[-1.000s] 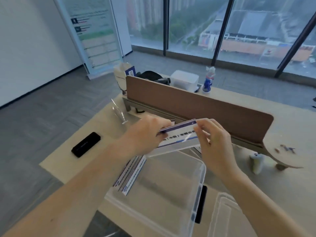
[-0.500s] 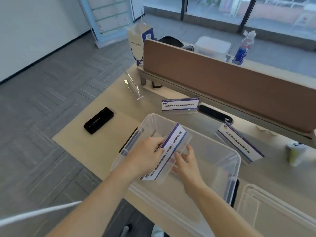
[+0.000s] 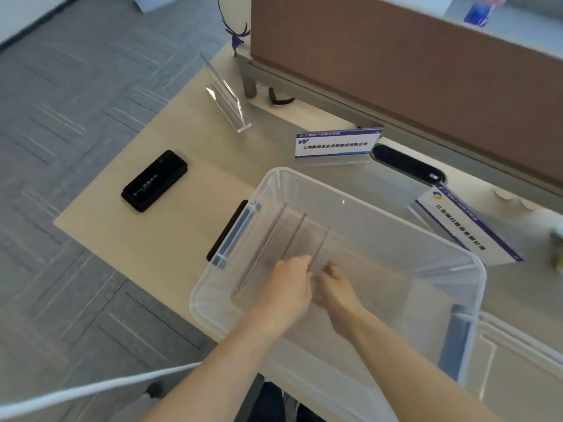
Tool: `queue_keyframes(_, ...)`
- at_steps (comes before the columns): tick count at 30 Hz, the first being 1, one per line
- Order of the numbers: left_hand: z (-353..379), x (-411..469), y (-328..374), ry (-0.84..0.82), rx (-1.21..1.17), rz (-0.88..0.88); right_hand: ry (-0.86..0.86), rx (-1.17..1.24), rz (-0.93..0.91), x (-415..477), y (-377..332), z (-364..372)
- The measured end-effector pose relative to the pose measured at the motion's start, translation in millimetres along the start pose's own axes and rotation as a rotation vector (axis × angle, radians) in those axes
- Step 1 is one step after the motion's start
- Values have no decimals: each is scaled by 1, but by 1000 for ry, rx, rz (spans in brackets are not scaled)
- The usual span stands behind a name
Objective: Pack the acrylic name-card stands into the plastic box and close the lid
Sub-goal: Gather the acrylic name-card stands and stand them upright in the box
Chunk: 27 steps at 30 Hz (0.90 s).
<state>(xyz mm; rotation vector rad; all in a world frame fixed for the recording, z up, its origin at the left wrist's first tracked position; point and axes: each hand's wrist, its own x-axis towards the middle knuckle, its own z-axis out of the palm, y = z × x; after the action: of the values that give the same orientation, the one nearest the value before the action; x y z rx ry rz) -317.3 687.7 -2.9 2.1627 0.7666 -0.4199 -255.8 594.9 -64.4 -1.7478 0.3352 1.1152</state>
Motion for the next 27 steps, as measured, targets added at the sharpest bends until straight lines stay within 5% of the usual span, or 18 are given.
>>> queue_keyframes(27, -1, 11, -8, 31, 26, -11, -4, 127, 45, 0, -4, 9)
